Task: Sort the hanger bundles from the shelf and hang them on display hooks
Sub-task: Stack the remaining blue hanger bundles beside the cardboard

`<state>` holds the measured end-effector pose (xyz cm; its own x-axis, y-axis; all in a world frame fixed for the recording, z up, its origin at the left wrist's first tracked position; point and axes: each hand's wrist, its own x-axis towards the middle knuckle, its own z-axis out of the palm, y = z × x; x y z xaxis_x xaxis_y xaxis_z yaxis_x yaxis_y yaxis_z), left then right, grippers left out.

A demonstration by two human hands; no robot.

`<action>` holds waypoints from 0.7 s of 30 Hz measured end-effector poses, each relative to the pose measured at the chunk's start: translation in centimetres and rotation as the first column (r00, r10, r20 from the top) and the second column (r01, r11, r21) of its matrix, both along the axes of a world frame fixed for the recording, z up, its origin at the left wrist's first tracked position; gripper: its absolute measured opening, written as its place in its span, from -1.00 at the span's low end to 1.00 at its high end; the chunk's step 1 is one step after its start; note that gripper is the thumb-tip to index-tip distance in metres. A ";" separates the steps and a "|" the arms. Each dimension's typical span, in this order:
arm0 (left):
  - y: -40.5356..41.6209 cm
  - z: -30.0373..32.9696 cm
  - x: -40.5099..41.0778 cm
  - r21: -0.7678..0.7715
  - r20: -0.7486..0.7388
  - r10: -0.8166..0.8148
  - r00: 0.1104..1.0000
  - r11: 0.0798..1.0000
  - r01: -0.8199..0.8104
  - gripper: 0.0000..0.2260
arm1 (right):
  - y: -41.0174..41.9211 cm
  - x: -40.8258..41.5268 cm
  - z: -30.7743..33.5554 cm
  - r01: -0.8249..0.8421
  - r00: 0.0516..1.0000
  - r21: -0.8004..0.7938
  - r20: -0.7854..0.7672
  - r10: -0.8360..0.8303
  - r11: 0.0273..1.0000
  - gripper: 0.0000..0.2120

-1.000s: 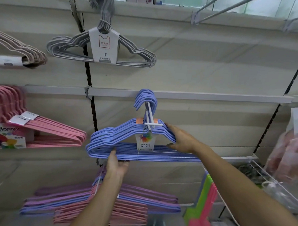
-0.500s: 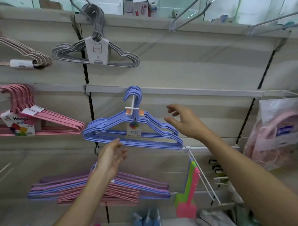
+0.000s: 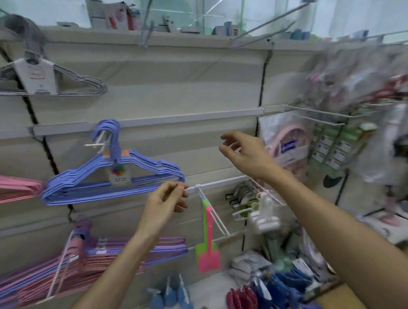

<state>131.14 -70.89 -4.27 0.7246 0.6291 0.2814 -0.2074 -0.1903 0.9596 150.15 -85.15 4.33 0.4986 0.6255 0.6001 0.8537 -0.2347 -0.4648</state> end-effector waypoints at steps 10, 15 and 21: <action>-14.7 -0.9 8.1 0.279 -0.082 -0.406 0.910 0.867 0.412 -0.88 | -20.5 1.9 -0.5 0.392 0.919 0.022 -0.050 -0.391 0.920 -0.74; -21.5 -1.2 10.7 0.373 -0.097 -0.546 0.832 0.755 0.539 -0.88 | -29.3 1.2 -0.7 0.521 0.852 0.029 -0.073 -0.518 0.853 -0.75; -27.2 -1.4 12.6 0.418 -0.096 -0.636 0.766 0.672 0.611 -0.90 | -35.8 0.9 -1.5 0.616 0.788 0.037 -0.054 -0.614 0.787 -0.75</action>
<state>143.78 -98.09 -5.66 0.8824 -0.1445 0.4479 -0.4685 -0.3593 0.8071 151.09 -120.93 2.80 0.7897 0.1491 0.5951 0.5189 -0.6798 -0.5183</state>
